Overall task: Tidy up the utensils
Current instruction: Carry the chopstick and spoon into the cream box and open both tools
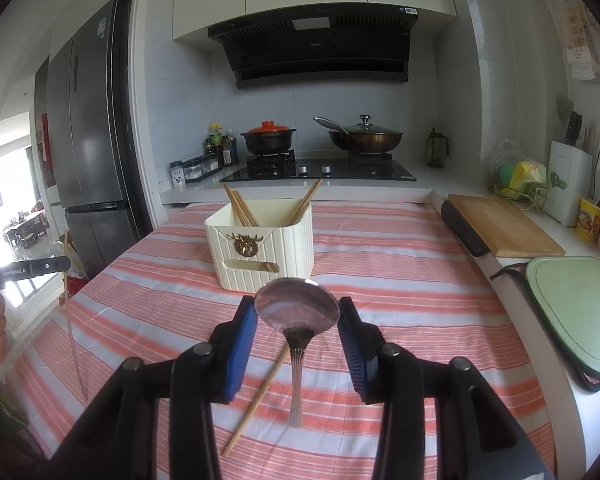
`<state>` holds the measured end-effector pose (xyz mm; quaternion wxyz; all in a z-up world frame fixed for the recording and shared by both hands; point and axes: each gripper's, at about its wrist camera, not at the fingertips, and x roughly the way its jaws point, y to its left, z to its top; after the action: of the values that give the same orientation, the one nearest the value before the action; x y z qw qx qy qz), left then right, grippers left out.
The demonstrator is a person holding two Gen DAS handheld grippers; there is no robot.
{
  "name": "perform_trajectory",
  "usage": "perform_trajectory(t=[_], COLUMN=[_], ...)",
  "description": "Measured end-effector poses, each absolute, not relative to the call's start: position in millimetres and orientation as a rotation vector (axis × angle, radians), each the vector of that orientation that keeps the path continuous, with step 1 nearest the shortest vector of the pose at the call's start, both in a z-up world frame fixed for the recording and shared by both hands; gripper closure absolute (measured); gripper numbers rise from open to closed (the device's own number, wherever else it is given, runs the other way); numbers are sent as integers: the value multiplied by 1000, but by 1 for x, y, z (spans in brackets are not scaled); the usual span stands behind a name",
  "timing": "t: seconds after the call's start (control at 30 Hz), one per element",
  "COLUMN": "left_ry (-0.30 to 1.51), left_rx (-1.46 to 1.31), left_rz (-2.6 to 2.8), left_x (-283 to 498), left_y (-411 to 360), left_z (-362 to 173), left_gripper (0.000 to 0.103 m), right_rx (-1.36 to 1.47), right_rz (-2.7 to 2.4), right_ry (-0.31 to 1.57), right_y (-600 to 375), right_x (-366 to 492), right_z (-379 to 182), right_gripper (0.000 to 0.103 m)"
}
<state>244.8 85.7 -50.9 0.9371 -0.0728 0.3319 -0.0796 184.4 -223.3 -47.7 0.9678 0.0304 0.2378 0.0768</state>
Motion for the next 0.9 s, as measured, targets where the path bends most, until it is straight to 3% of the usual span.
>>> perform_trajectory(t=[0.5,0.9], left_ry=[649,440], left_rx=[-153,-137], left_rz=[-213,-251], left_x=[247,315], left_y=[81,72], left_z=[-27,79], left_gripper=[99,99], right_rx=[13,39], right_rz=[198,269], right_ry=[442,405], right_y=[-219,-210], right_x=[198,285], right_z=[-4,59], right_gripper=[61,61])
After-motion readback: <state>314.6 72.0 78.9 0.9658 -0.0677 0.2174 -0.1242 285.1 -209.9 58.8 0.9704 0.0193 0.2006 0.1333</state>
